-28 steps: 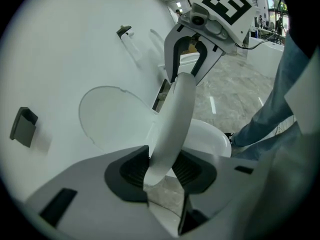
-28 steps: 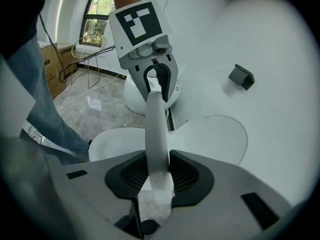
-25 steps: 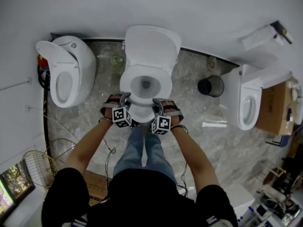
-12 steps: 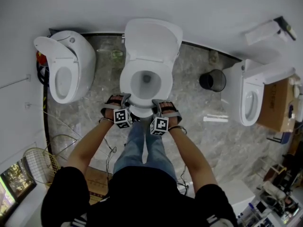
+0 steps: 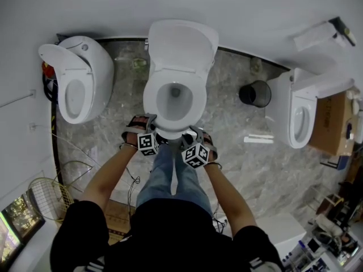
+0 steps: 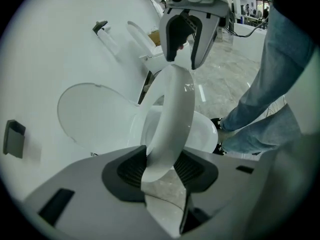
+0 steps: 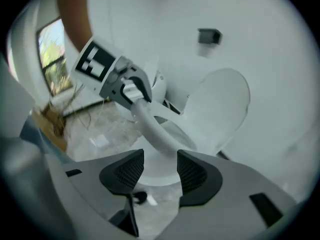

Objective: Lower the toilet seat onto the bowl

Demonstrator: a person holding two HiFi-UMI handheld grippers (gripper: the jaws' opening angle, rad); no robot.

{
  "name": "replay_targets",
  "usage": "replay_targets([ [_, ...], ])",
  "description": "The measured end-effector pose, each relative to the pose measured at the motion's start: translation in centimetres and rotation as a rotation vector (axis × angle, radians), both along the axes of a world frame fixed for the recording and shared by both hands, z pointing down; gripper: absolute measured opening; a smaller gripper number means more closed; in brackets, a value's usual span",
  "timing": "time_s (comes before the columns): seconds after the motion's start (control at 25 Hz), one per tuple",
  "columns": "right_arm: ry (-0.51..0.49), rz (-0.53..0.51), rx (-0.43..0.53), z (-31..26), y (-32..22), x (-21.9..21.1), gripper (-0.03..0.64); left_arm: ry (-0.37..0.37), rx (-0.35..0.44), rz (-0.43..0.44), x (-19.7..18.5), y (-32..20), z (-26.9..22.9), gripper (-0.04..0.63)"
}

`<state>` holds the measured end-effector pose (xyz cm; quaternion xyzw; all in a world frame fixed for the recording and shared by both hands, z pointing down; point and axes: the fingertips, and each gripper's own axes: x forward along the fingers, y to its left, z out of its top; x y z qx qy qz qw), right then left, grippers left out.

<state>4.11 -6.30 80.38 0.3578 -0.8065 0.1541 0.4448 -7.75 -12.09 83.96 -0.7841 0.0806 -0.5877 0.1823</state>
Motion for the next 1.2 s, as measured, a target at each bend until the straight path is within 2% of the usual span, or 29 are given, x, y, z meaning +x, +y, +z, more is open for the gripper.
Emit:
replay_targets([
  [0.08,-0.265,0.278,-0.221,1.2,2.4,0.3,0.227,-0.008,-0.005,0.004,-0.3,0.4,0.4,0.169],
  [0.16,-0.61,0.589,-0.424,2.0,3.6,0.4,0.252,-0.017,-0.008,0.01,-0.4,0.7,0.8,0.17],
  [0.24,-0.96,0.871,-0.536,1.7,3.0,0.9,0.262,-0.029,-0.011,0.016,-0.4,1.1,1.1,0.172],
  [0.32,-1.205,1.097,-0.573,2.1,1.8,1.9,0.27,-0.041,-0.011,0.018,-0.4,1.4,1.4,0.173],
  [0.36,-1.271,1.17,-0.573,2.8,1.3,2.3,0.27,-0.046,-0.011,0.017,-0.5,1.5,1.6,0.175],
  [0.44,-1.297,1.237,-0.581,4.4,0.7,2.4,0.27,-0.056,-0.015,0.015,-0.7,1.8,2.0,0.178],
  [0.52,-1.262,1.244,-0.613,5.5,0.6,1.7,0.267,-0.065,-0.024,0.014,-0.8,2.2,2.4,0.183],
  [0.6,-1.257,1.238,-0.633,5.9,0.3,1.1,0.238,-0.062,-0.04,0.007,-0.7,2.6,2.7,0.189],
  [0.64,-1.266,1.24,-0.635,6.0,0.2,1.0,0.202,-0.054,-0.048,-0.003,-0.7,2.7,2.7,0.193],
  [0.76,-1.293,1.262,-0.642,6.2,0.1,0.7,0.173,-0.028,-0.065,-0.083,-1.7,3.0,2.3,0.196],
  [0.84,-1.299,1.274,-0.646,6.4,0.4,0.7,0.17,-0.005,-0.111,-0.198,-3.2,3.6,2.2,0.197],
  [0.88,-1.297,1.276,-0.646,6.5,0.4,0.8,0.17,0.019,-0.154,-0.288,-4.1,3.9,2.3,0.203],
  [1.0,-1.281,1.278,-0.655,6.5,0.6,0.6,0.17,0.172,-0.367,-0.676,-7.0,5.0,2.6,0.206],
  [1.08,-1.271,1.281,-0.664,6.9,0.8,0.6,0.17,0.335,-0.574,-0.977,-7.8,5.5,2.5,0.206],
  [1.2,-1.256,1.279,-0.674,7.2,1.1,0.6,0.17,0.695,-0.914,-1.386,-6.9,5.4,2.5,0.204],
])
